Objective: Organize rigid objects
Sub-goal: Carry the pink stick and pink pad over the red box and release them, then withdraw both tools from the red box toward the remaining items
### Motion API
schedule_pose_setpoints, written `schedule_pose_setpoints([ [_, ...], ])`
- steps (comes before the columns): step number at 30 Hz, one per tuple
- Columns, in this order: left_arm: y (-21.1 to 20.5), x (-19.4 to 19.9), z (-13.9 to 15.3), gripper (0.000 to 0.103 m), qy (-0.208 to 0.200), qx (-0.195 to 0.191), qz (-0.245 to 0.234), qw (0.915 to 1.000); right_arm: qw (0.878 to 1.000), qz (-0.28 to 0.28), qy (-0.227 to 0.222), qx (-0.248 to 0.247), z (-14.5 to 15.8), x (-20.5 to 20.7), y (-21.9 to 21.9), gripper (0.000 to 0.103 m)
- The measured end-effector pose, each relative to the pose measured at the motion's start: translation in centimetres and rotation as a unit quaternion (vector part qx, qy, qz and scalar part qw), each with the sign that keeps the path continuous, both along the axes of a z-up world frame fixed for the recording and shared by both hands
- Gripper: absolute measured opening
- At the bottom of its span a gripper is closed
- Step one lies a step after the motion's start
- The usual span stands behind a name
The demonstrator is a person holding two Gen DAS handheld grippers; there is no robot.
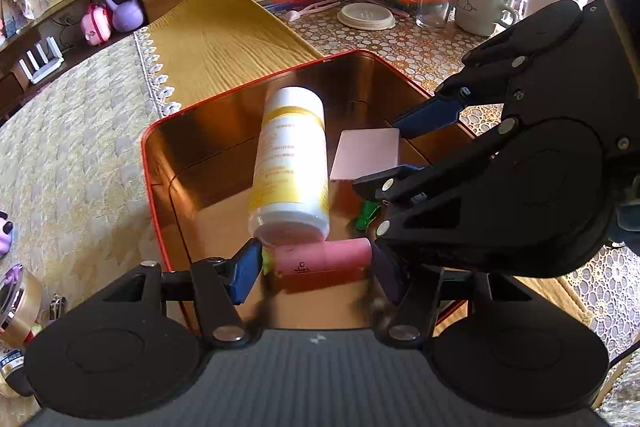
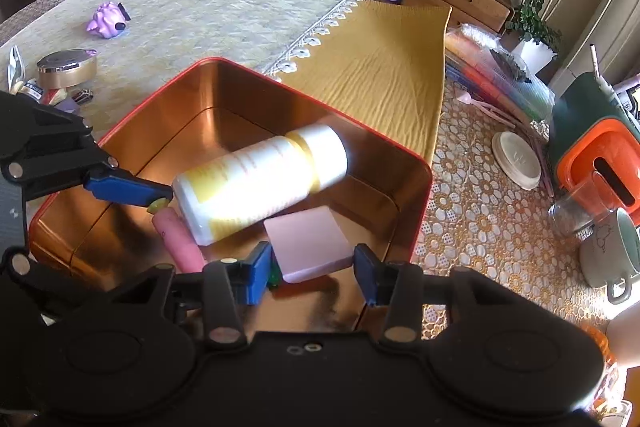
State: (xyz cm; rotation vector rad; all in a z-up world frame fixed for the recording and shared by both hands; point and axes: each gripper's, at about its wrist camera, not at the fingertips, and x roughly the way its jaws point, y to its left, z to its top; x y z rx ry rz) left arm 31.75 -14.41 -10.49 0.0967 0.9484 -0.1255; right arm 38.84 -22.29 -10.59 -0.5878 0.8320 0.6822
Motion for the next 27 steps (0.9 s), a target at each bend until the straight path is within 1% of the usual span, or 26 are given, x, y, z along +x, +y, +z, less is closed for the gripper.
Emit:
schedule_pose_setpoints([
  [3, -0.1, 0.1, 0.0, 0.060, 0.004, -0.005, -0.002, 1.0000, 1.000, -0.003, -0.002, -0.002, 0.0, -0.1, -0.2, 0.046],
  [6, -0.1, 0.0, 0.0, 0.061, 0.008, -0.010, -0.001, 0.9999, 1.000, -0.004, -0.007, -0.001, 0.3, -0.3, -0.5, 0.051],
  [8, 0.1, -0.3, 0.2, 0.067, 0.007, -0.016, 0.004, 0.9998, 1.000, -0.006, -0.009, 0.004, 0.6, -0.5, -0.9, 0.051],
  [12, 0.6, -0.9, 0.8, 0.069, 0.005, -0.038, 0.010, 0.9992, 1.000, -0.013, -0.008, 0.021, 1.3, -1.1, -1.6, 0.053],
  [17, 0.3, -2.7, 2.0, 0.069, -0.019, -0.028, -0.004, 0.9994, 0.998, -0.026, -0.008, 0.048, 2.3, -2.5, -2.4, 0.054],
  [21, 0.7, -4.0, 3.2, 0.069, -0.032, -0.036, -0.008, 0.9988, 0.996, -0.053, -0.011, 0.074, 3.3, -3.6, -3.3, 0.063],
  [27, 1.6, -6.5, 5.0, 0.069, -0.052, -0.038, -0.009, 0.9979, 0.992, -0.071, -0.017, 0.101, 4.8, -6.0, -3.9, 0.064],
])
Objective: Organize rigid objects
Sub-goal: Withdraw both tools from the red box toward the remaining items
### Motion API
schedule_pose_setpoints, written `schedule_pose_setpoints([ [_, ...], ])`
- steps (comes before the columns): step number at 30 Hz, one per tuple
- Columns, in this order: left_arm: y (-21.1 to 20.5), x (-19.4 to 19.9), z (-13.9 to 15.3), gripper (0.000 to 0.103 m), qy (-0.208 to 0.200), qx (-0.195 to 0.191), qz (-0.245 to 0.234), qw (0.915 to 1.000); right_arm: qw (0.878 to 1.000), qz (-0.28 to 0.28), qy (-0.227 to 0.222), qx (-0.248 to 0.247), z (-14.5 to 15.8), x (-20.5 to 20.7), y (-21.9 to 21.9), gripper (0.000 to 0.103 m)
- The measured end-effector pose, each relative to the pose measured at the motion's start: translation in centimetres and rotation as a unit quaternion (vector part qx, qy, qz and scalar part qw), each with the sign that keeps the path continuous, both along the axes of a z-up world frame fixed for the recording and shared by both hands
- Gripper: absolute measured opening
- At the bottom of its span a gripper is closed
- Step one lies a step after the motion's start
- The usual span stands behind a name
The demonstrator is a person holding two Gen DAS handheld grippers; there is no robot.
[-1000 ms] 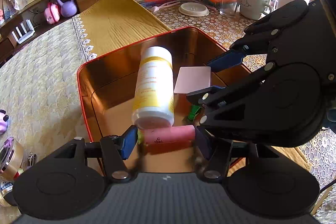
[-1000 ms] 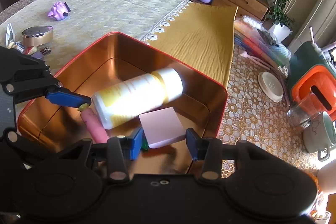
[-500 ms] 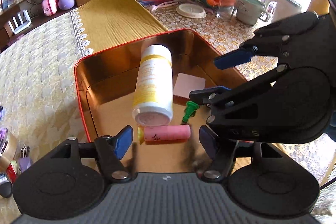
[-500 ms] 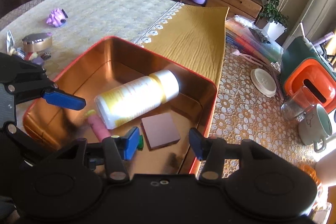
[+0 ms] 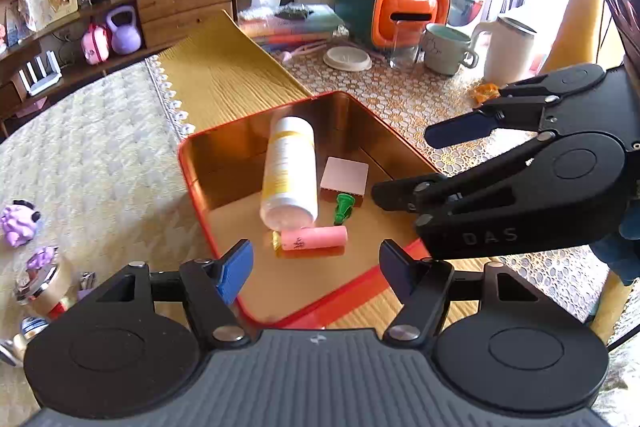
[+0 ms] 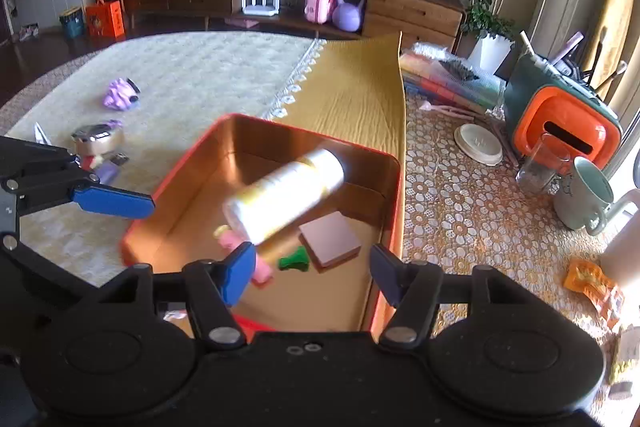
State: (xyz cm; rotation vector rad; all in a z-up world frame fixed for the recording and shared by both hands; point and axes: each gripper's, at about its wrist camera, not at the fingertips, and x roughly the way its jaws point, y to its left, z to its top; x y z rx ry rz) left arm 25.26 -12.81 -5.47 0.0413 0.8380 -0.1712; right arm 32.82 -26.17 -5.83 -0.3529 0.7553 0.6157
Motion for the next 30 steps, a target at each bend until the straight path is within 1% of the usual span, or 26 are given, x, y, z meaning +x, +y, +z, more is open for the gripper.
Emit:
schedule_pose_setpoints([
  [3, 0.9, -1.2, 0.8, 0.069, -0.012, -0.002, 0.006, 0.9999, 1.000, -0.008, -0.009, 0.006, 0.7, -1.5, 0.1, 0.070],
  [8, 2.2, -3.4, 1.8, 0.070, -0.027, -0.006, 0.011, 0.9996, 0.999, -0.016, -0.015, 0.027, 1.8, -3.8, 0.5, 0.072],
  [16, 5.0, -6.6, 2.7, 0.070, -0.041, -0.010, 0.026, 0.9988, 0.998, -0.017, -0.022, 0.048, 2.9, -6.6, 1.7, 0.079],
  [18, 5.9, -7.3, 2.8, 0.072, -0.044, -0.006, 0.032, 0.9985, 0.998, -0.014, -0.023, 0.051, 3.1, -7.3, 2.2, 0.081],
  [20, 6.8, -8.1, 2.8, 0.079, -0.050, -0.004, 0.040, 0.9979, 0.998, -0.015, -0.023, 0.058, 3.2, -8.1, 2.8, 0.085],
  [22, 7.7, -8.9, 2.7, 0.082, -0.057, 0.000, 0.050, 0.9971, 0.997, -0.013, -0.018, 0.069, 3.2, -8.7, 3.4, 0.088],
  [26, 9.8, -10.2, 2.6, 0.083, -0.063, 0.007, 0.068, 0.9957, 0.997, 0.003, -0.014, 0.074, 3.1, -10.0, 5.4, 0.092],
  [27, 10.4, -10.5, 2.6, 0.083, -0.064, 0.008, 0.075, 0.9951, 0.997, 0.008, -0.013, 0.075, 3.1, -10.4, 5.9, 0.094],
  [28, 11.0, -10.9, 2.5, 0.083, -0.065, 0.008, 0.080, 0.9946, 0.997, 0.011, -0.012, 0.076, 3.1, -10.7, 6.4, 0.100],
  [29, 11.6, -11.2, 2.5, 0.083, -0.065, 0.008, 0.086, 0.9941, 0.997, 0.013, -0.013, 0.079, 3.1, -11.0, 6.9, 0.102],
  [30, 12.3, -11.4, 2.5, 0.083, -0.066, 0.007, 0.092, 0.9935, 0.996, 0.013, -0.015, 0.084, 3.1, -11.3, 7.4, 0.102],
])
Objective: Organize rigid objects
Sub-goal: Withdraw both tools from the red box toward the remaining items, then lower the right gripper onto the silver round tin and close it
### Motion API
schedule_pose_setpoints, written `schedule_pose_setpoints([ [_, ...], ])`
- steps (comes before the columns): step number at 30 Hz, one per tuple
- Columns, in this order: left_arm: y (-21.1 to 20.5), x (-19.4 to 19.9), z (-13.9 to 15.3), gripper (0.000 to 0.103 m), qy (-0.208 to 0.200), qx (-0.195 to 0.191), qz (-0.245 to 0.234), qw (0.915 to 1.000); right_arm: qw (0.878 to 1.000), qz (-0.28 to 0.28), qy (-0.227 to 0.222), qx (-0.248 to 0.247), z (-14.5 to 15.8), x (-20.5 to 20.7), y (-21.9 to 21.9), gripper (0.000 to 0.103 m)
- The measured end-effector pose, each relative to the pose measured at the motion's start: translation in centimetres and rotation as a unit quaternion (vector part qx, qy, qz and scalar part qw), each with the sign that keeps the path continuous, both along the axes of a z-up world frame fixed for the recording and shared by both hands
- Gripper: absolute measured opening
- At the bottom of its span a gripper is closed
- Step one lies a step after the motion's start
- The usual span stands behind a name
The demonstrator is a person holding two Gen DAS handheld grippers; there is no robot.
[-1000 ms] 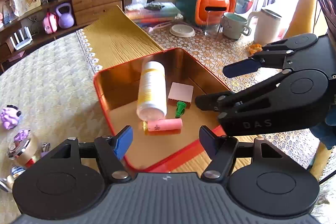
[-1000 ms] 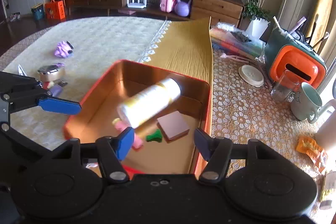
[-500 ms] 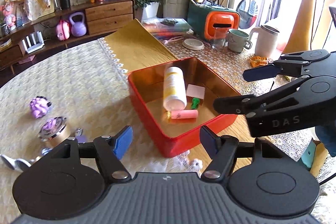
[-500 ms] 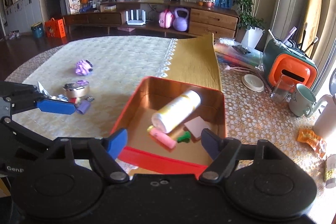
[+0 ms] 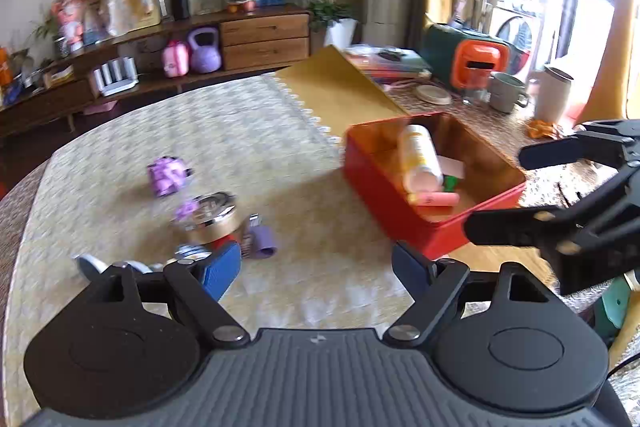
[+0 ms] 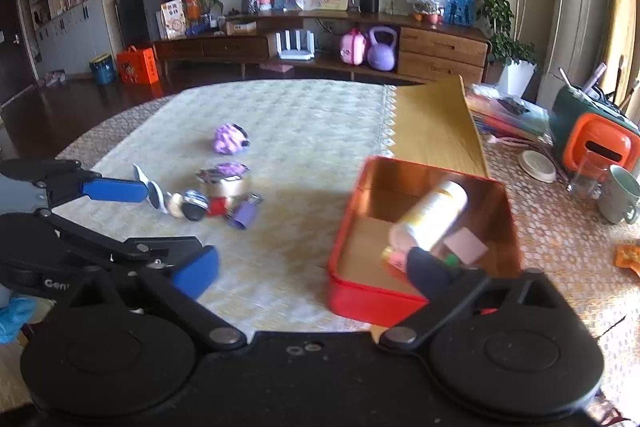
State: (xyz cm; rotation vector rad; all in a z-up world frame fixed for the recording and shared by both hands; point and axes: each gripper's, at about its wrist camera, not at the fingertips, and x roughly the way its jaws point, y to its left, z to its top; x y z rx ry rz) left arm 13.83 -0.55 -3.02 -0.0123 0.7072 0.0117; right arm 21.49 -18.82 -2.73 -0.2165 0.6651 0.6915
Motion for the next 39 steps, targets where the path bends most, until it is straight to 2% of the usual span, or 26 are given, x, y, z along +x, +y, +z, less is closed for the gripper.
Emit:
schedule_pose_setpoints([
  [7, 4.3, -2.0, -0.3, 0.083, -0.007, -0.009, 0.046, 0.9989, 0.999, 0.005, 0.019, 0.028, -0.4, -1.2, 2.7, 0.103],
  [15, 10.0, -3.6, -1.4, 0.083, -0.015, 0.004, 0.103, 0.9945, 0.999, 0.013, 0.025, 0.023, -1.2, -1.6, 5.8, 0.103],
  [22, 15.0, -3.6, -3.4, 0.083, -0.010, 0.012, 0.142, 0.9898, 0.999, 0.023, 0.034, 0.013, -2.0, -0.7, 8.5, 0.103],
  [31, 19.1, -1.8, -6.5, 0.083, -0.002, 0.011, 0.136, 0.9907, 0.998, 0.032, 0.045, -0.004, -3.2, 0.9, 10.9, 0.103],
  [39, 20.9, -0.1, -8.5, 0.083, 0.003, 0.021, 0.116, 0.9930, 0.998, 0.034, 0.042, -0.018, -3.8, 2.9, 13.3, 0.103],
])
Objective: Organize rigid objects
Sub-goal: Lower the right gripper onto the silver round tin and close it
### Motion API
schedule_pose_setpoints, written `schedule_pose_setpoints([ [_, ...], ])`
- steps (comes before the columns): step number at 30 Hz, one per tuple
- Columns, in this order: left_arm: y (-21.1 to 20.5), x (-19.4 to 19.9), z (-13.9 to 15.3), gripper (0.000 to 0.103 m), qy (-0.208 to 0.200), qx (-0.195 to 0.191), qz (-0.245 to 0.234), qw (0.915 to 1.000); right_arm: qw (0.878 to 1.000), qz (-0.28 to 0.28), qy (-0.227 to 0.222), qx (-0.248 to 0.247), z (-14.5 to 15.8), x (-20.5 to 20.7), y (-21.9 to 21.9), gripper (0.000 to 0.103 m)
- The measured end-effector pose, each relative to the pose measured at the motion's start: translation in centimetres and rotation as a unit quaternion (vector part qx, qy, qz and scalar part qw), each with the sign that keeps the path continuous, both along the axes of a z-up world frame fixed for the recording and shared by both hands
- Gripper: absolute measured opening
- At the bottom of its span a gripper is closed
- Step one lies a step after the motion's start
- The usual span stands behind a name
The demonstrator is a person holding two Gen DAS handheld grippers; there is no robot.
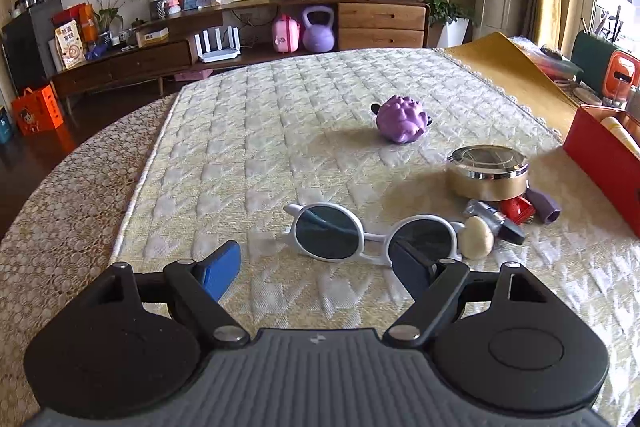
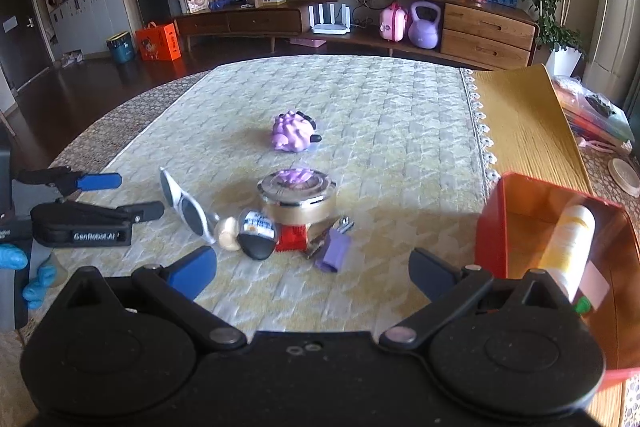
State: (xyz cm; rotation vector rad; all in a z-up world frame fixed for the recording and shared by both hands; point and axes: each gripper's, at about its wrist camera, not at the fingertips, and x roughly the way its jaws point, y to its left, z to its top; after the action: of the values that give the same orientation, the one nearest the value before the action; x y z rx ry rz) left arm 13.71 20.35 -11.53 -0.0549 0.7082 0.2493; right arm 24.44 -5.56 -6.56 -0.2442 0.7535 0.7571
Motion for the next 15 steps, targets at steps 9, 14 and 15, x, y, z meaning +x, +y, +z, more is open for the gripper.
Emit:
schedule_pose_setpoints([
  [9, 0.8, 1.6, -1.3, 0.083, 0.001, 0.006, -0.007, 1.0000, 1.000, 0.001, -0.006, -0.011, -0.8, 2.9, 4.0, 0.103],
  [14, 1.2, 2.5, -1.8, 0.083, -0.001, 0.012, -0.013, 0.9998, 1.000, -0.006, -0.010, -0.029, -2.0, 4.3, 5.9, 0.103],
  [15, 1.3, 2.7, -1.9, 0.083, -0.001, 0.014, -0.014, 0.9998, 0.999, -0.008, -0.009, -0.032, -2.2, 4.5, 6.2, 0.103],
])
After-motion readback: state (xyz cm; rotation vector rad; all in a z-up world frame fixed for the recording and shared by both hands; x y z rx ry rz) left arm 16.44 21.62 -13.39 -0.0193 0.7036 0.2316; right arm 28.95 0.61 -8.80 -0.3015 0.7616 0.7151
